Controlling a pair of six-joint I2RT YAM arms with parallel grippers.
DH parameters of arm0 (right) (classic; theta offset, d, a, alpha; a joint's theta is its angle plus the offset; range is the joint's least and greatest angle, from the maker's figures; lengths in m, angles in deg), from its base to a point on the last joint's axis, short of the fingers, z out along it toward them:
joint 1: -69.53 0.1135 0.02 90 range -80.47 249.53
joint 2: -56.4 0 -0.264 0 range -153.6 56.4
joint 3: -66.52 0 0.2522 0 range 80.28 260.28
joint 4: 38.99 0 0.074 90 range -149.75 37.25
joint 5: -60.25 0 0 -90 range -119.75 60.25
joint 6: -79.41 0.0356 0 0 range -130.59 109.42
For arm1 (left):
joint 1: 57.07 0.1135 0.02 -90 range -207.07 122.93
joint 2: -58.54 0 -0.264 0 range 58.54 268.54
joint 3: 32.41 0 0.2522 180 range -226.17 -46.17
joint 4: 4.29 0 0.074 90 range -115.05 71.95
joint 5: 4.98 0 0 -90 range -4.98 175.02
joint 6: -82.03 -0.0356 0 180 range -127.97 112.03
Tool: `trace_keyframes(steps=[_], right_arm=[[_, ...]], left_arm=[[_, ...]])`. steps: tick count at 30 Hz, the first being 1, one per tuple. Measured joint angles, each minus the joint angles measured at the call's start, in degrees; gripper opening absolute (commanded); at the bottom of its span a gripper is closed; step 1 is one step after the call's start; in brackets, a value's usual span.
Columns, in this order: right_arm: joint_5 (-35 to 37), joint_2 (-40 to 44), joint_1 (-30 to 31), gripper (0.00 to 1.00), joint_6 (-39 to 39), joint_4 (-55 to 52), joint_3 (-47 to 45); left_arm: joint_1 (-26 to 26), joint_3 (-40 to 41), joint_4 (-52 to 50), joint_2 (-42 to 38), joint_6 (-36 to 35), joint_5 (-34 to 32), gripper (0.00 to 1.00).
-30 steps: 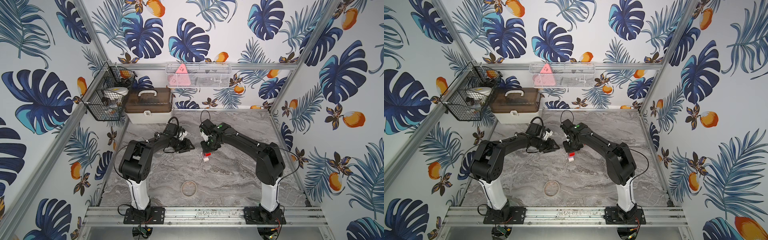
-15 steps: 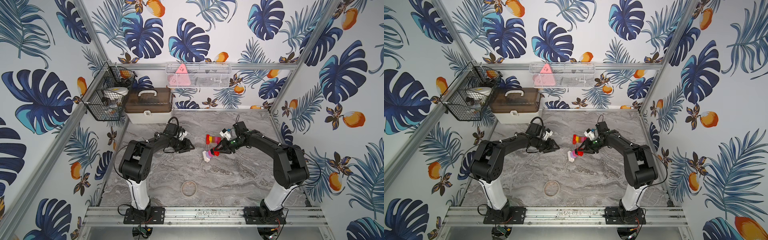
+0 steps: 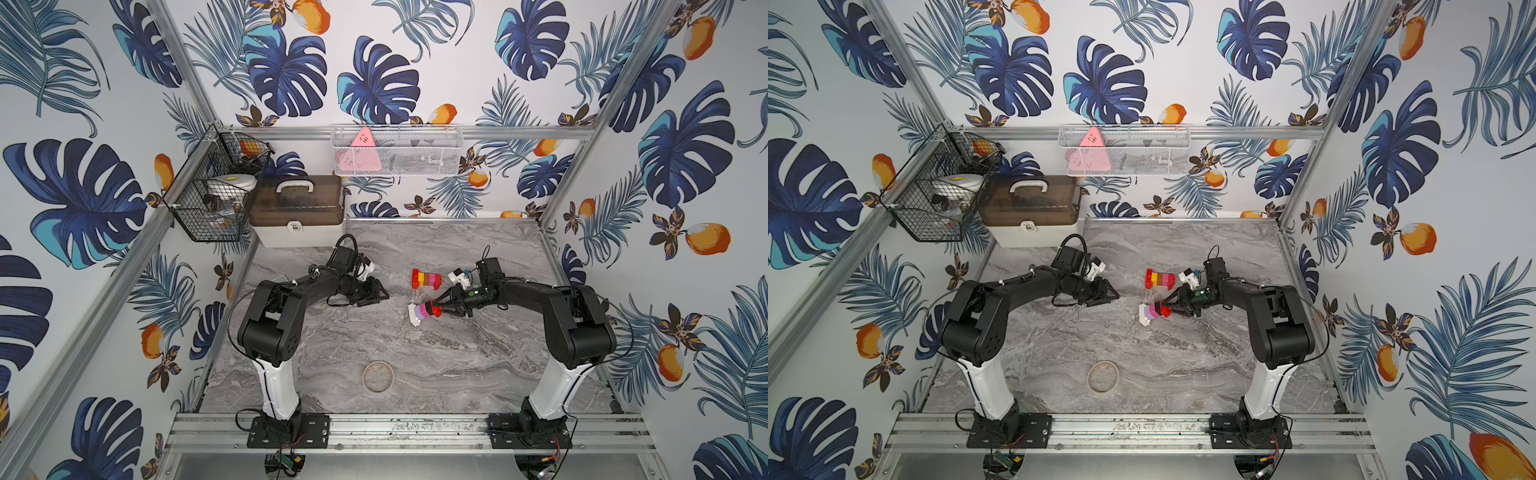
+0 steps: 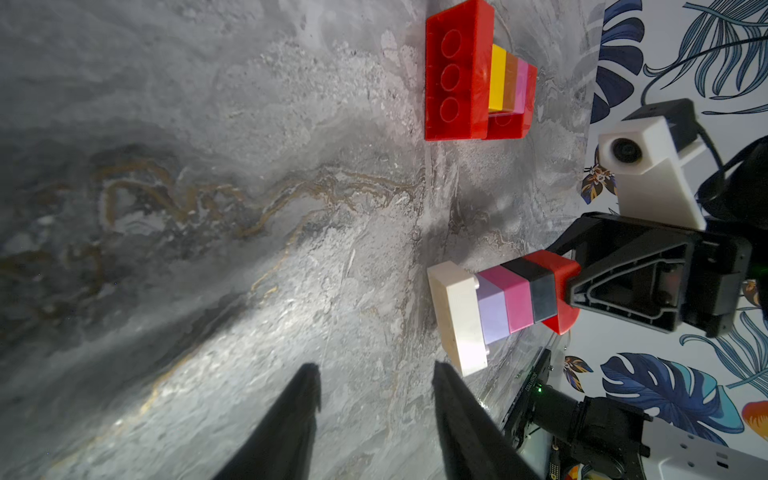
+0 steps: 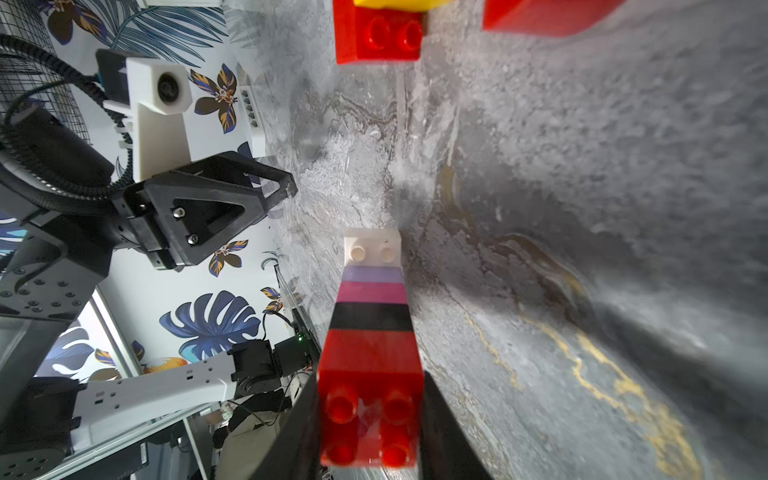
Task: Assemble the number 1 with lego
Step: Adjust the lego brick at the center of the board, then reset both arms
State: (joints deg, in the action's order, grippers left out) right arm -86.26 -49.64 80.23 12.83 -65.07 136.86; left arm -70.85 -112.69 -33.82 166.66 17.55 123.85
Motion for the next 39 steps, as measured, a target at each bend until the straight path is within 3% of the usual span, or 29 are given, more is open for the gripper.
trace_keyframes(steps=[7, 13, 22, 26, 31, 37, 39], right_arm=[[-0.7, -1.0, -0.3, 0.58, 1.1, 2.8, -1.8], [0.6, -0.9, -0.3, 0.64, 1.2, 4.4, -3.7], [4.7, -0.5, -0.2, 0.64, 2.6, 6.0, -4.9], [13.3, 3.3, -0.2, 0.75, 2.5, 3.8, -4.9], [27.5, 13.3, -0.3, 0.78, 0.6, 0.7, -4.7], [45.6, 24.8, -2.4, 0.78, -5.9, 4.7, -7.4], [49.5, 27.2, -3.3, 0.79, -8.9, 9.4, -10.9]], left_arm=[[0.0, 0.0, -0.1, 0.4, -0.1, 0.0, 0.5], [0.0, 0.0, -0.1, 0.6, -0.1, 0.0, 0.5], [0.0, -0.1, -0.3, 0.4, -0.6, -0.9, 0.53], [0.0, -0.2, -1.0, -2.1, -2.5, -3.7, 0.61], [0.3, 0.8, -1.3, -9.2, -6.9, -12.1, 0.72], [5.6, 11.0, 7.1, -21.4, -11.9, -25.8, 0.77], [7.9, 15.6, 11.1, -23.8, -12.4, -29.8, 0.86]])
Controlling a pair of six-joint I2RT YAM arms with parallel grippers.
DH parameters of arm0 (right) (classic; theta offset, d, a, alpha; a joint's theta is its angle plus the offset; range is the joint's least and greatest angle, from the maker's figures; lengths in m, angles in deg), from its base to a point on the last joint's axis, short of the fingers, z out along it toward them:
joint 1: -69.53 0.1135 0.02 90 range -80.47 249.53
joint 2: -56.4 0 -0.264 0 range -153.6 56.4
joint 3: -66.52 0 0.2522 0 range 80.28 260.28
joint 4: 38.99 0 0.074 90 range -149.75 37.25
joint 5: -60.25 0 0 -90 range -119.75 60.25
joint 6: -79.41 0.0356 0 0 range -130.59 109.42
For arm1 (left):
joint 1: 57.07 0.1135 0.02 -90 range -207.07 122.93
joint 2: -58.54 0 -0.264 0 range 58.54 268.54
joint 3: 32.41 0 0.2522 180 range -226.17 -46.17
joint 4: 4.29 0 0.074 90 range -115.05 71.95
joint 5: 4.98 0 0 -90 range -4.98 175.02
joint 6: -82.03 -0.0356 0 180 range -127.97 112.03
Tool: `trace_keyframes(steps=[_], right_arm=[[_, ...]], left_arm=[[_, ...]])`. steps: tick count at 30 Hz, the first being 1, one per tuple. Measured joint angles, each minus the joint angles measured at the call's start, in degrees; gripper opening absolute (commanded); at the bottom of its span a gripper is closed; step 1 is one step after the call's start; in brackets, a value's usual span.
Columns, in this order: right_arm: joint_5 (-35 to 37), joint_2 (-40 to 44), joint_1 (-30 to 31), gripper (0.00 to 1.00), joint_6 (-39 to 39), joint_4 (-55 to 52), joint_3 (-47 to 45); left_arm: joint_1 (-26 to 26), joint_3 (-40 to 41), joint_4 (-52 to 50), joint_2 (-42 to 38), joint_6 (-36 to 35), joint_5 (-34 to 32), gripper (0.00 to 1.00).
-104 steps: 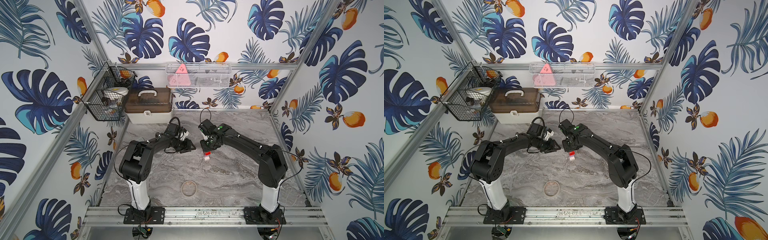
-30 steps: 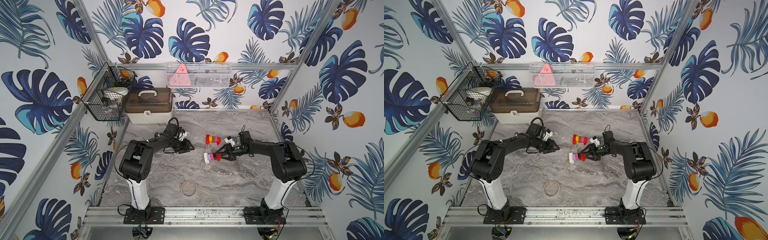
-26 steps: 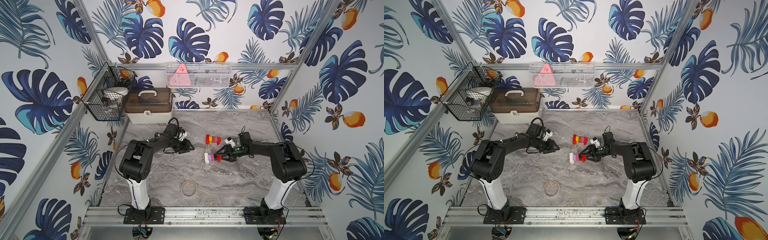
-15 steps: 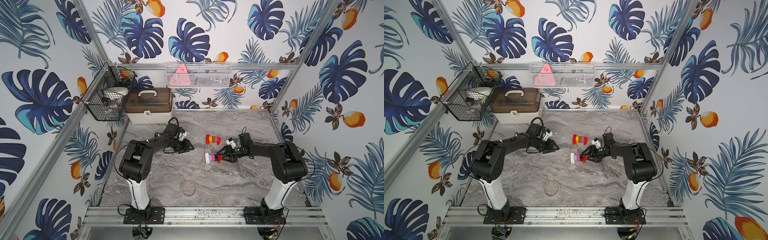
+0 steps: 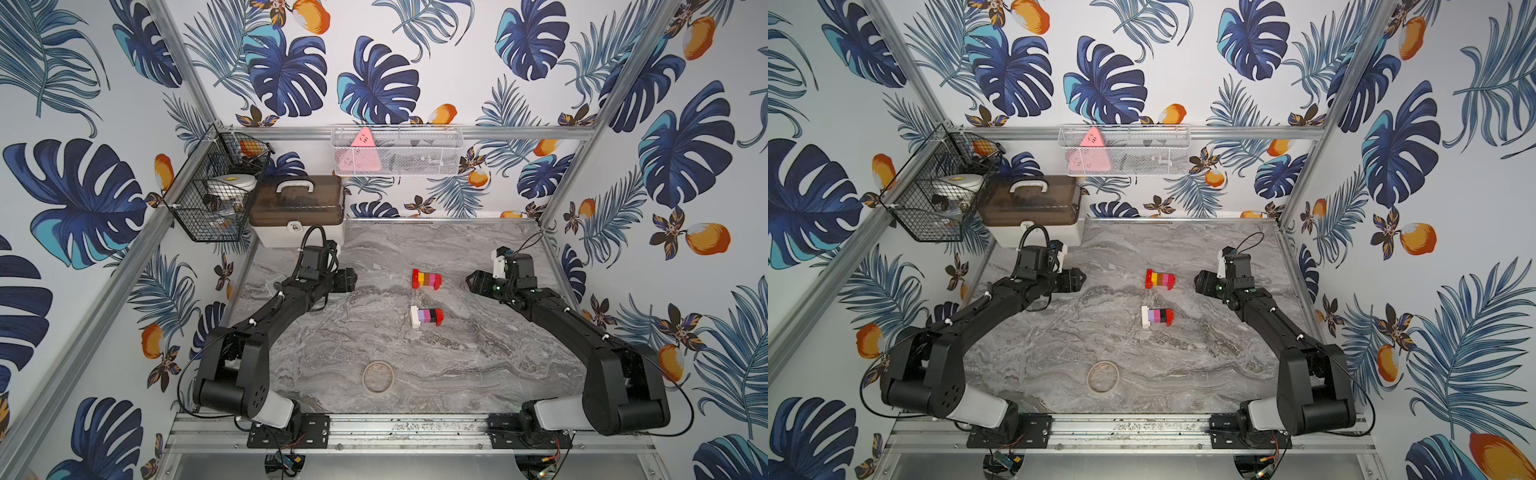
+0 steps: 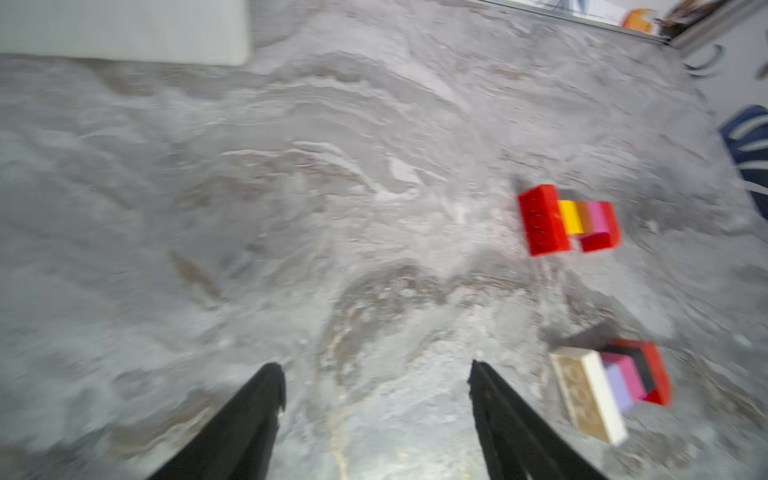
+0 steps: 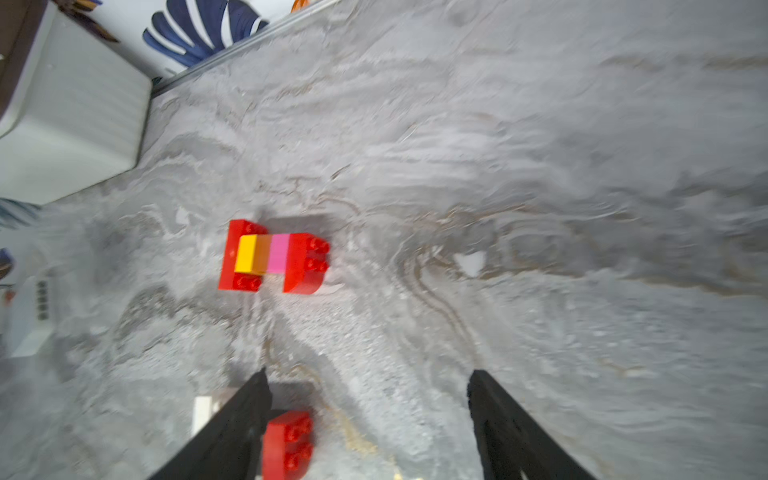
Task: Assemble the number 1 with lego
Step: Reset both arms
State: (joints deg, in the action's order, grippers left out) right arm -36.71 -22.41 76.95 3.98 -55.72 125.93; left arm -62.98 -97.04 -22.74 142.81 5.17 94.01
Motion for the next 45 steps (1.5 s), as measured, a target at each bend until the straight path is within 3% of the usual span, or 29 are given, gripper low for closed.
trace_keyframes(steps=[5, 7, 11, 14, 20, 25, 29, 33, 39, 43, 45], right_arm=[[6.9, 2.4, -0.9, 0.8, -7.8, 20.7, -15.6], [7.9, 1.0, -1.1, 0.8, -10.4, 29.8, -21.2], [10.0, -0.2, -1.8, 0.8, -13.1, 39.5, -23.5], [11.6, -0.3, -3.0, 0.79, -13.0, 43.8, -23.0], [12.8, -1.1, -5.2, 0.78, -10.9, 46.2, -24.4], [10.4, -6.3, -7.3, 0.79, -10.5, 55.9, -31.3], [8.9, -11.6, -8.3, 0.78, -9.6, 64.5, -33.2], [6.9, -16.2, -8.5, 0.78, -9.7, 70.6, -32.7], [5.3, -15.6, -8.5, 0.82, -9.8, 66.8, -26.3], [5.2, -15.7, -7.3, 1.0, -10.8, 62.1, -23.4], [5.3, -15.8, -6.9, 1.0, -11.2, 60.2, -23.1]], left_arm=[[5.6, 13.4, 14.0, -2.2, -1.3, -9.7, 0.89], [7.3, 17.6, 19.8, -1.0, -1.2, -10.7, 0.89], [9.6, 22.3, 28.3, 2.0, -1.0, -13.1, 0.88], [9.7, 24.8, 35.4, 2.0, -1.3, -13.3, 0.92], [10.1, 30.0, 48.8, 2.9, -3.1, -14.8, 0.89], [5.0, 33.6, 61.8, 8.2, -6.9, -16.3, 0.91], [4.1, 33.6, 63.4, 9.8, -8.4, -18.0, 0.92], [3.8, 32.2, 64.2, 9.8, -8.8, -18.3, 0.99], [3.6, 31.4, 63.8, 9.9, -9.0, -19.6, 0.99], [3.1, 30.6, 63.5, 9.9, -10.1, -19.4, 0.99], [3.0, 30.4, 63.3, 9.9, -10.3, -19.3, 0.99]])
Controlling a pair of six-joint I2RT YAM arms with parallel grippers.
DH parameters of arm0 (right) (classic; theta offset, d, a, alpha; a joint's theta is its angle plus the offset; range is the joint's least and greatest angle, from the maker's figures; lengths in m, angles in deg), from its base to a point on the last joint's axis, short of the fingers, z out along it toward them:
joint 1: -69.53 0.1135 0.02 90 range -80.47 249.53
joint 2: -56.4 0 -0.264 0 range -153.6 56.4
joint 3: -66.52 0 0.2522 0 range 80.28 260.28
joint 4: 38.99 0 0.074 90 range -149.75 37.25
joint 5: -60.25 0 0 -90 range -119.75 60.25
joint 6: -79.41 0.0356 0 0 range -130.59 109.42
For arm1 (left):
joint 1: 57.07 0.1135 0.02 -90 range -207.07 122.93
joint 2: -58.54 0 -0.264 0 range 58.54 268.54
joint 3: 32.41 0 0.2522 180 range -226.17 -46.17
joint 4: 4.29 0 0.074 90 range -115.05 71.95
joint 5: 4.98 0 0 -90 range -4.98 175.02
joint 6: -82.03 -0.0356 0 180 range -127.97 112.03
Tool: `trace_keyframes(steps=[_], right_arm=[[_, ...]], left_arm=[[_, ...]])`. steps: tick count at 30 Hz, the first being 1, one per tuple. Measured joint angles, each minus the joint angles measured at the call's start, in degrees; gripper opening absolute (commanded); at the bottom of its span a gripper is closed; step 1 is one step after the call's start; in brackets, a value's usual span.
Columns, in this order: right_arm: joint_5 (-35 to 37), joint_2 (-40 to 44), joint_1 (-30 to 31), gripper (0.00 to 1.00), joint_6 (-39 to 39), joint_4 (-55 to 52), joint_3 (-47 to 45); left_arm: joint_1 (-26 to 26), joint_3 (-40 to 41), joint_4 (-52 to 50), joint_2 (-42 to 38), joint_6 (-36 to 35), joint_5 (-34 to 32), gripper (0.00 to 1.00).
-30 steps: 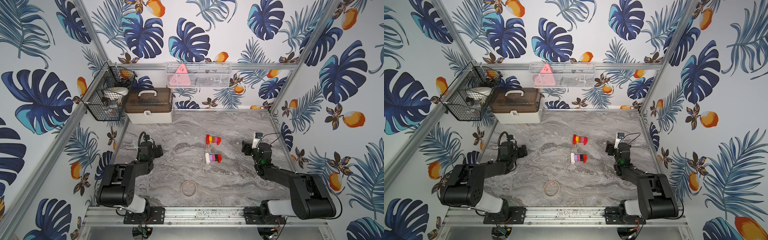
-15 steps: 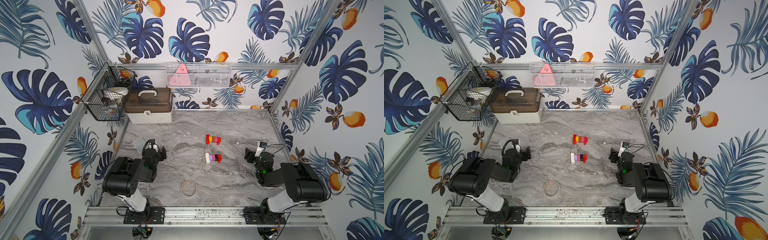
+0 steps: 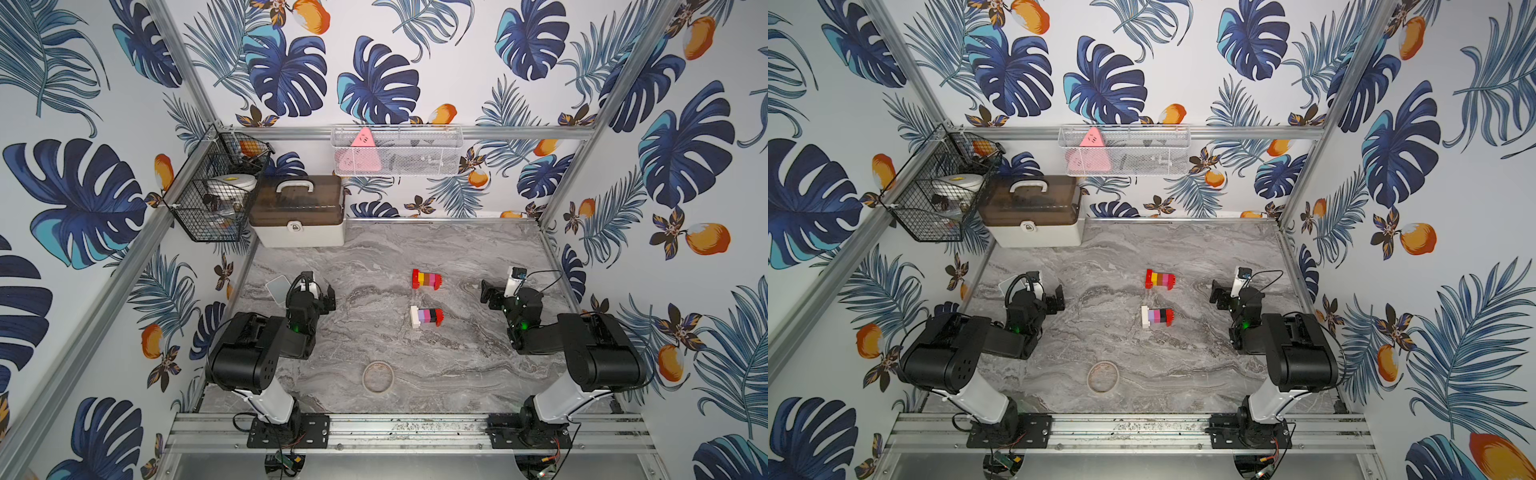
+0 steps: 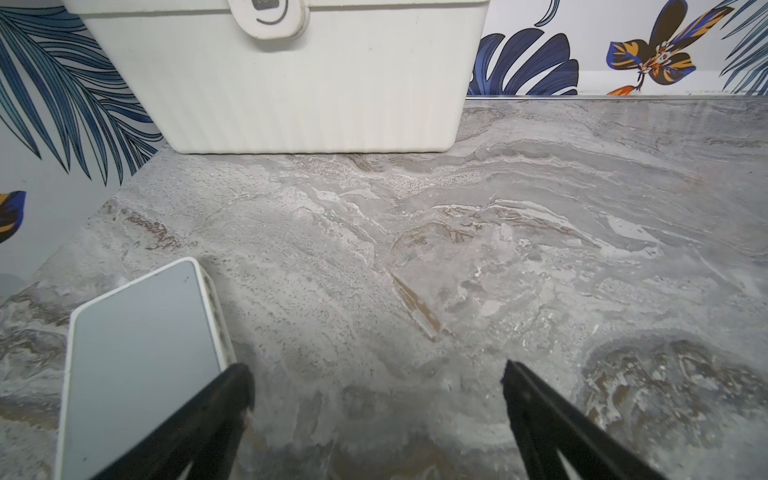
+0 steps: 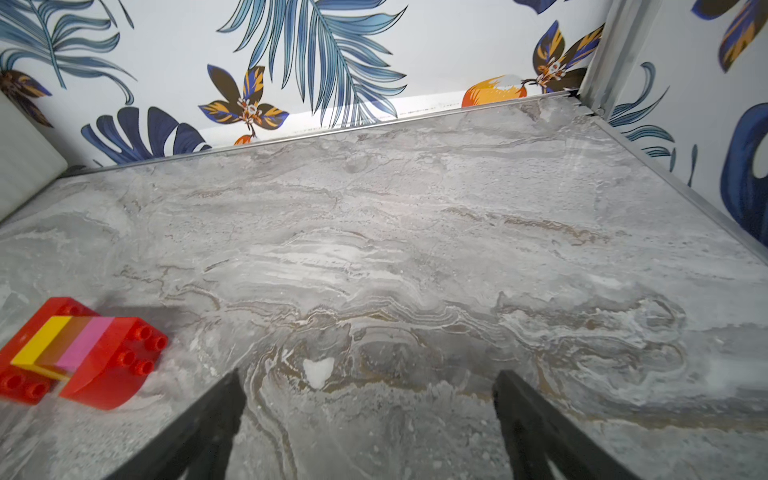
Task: Assemble the number 1 with lego
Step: Reset both arms
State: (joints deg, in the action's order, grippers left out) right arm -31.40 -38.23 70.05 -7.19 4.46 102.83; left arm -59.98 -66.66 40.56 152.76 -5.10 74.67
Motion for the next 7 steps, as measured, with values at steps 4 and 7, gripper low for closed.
trace_keyframes(steps=[4, 7], right_arm=[[0.4, 0.0, 0.1, 1.0, -0.6, -1.9, 0.5], [-0.5, -0.1, 1.7, 1.0, -2.6, -3.5, 1.7]], left_arm=[[-0.2, -0.3, -0.5, 0.1, -0.3, 0.2, 0.99], [-0.3, -0.5, -1.2, 0.2, -0.5, 0.2, 0.99]])
